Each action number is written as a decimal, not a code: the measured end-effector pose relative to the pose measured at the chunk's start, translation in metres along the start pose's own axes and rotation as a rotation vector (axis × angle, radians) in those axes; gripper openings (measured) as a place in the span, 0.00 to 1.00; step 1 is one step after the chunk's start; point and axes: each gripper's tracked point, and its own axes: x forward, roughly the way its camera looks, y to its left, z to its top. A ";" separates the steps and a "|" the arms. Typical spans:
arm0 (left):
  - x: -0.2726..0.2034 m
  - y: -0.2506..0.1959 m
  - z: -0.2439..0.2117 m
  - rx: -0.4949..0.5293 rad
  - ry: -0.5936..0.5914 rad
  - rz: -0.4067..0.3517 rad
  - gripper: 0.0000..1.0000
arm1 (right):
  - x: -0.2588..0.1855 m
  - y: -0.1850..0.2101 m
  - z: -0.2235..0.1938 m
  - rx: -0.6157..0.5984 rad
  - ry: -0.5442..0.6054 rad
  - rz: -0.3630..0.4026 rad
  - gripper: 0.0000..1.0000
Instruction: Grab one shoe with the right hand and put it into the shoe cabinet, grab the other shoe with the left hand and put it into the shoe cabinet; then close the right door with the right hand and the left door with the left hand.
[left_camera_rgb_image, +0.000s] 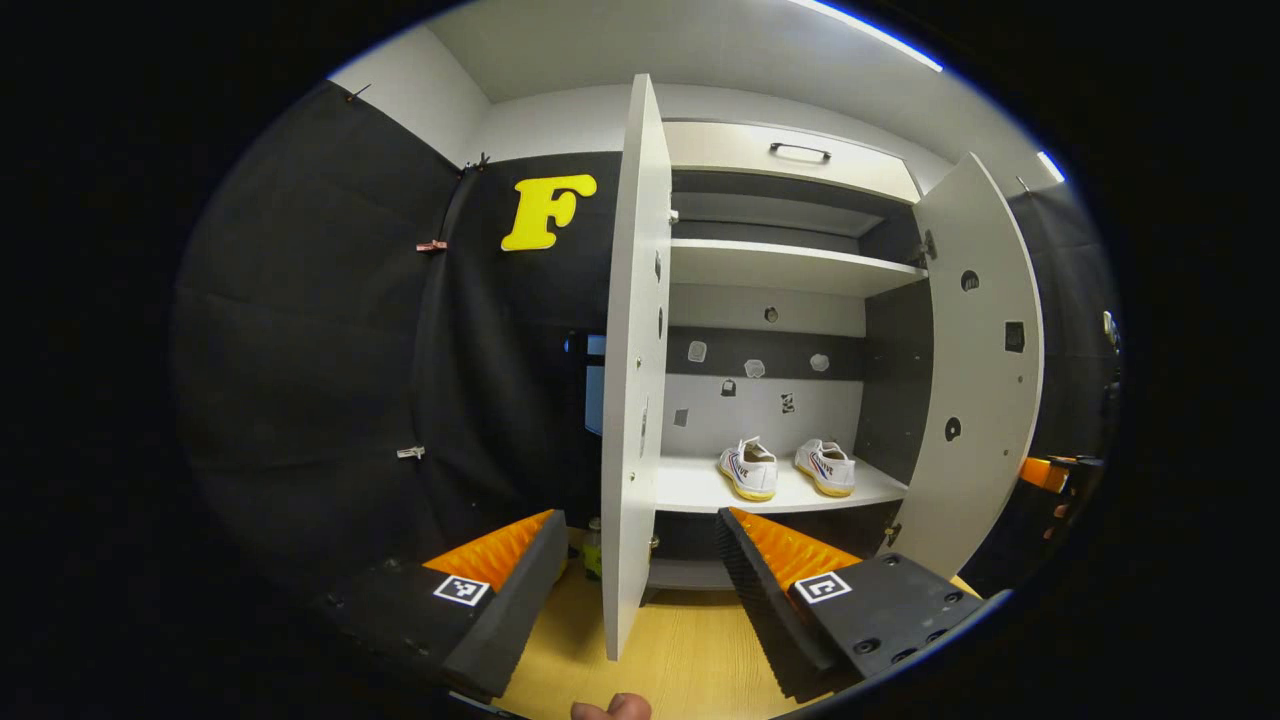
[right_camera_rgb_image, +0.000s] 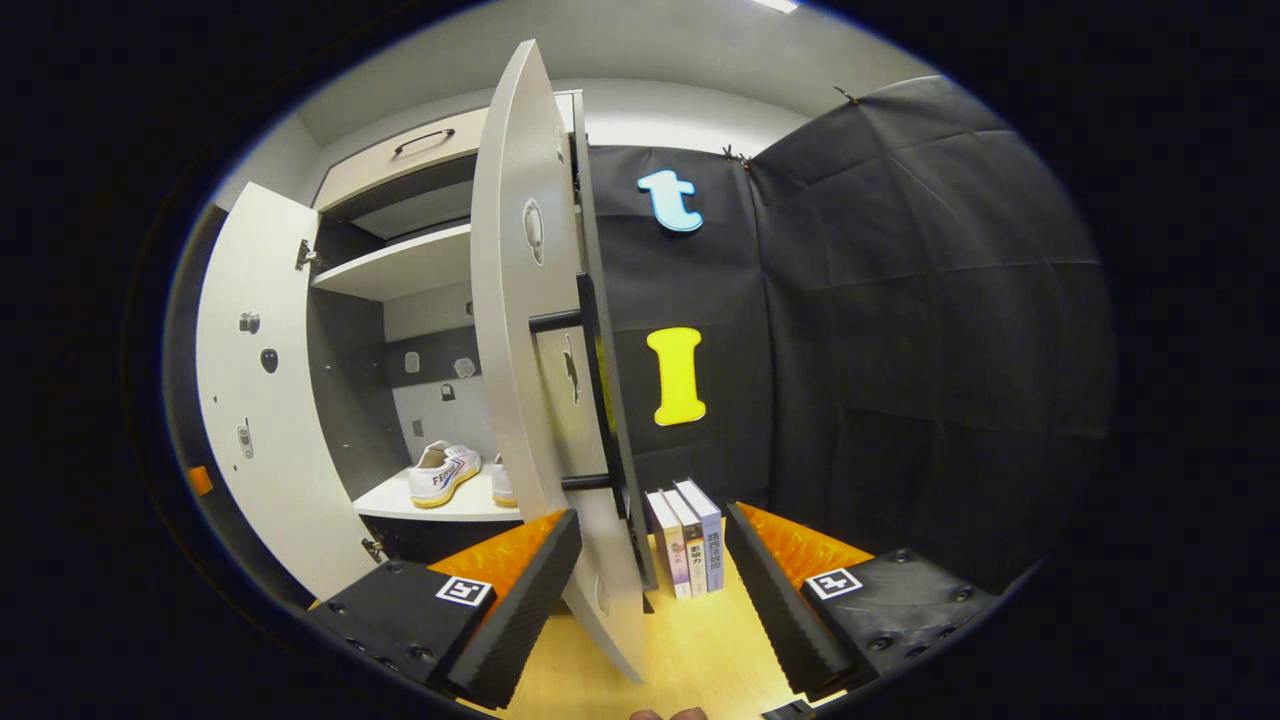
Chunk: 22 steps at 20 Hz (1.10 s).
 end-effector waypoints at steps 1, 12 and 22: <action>0.001 0.002 0.001 -0.001 0.000 0.004 0.94 | 0.000 0.008 0.000 -0.004 0.001 0.017 0.98; 0.007 0.030 0.000 -0.008 0.002 0.057 0.94 | 0.003 0.143 -0.030 0.034 0.077 0.308 0.99; 0.026 0.073 0.000 -0.015 -0.001 0.123 0.94 | -0.024 0.180 -0.030 -0.007 0.065 0.376 0.98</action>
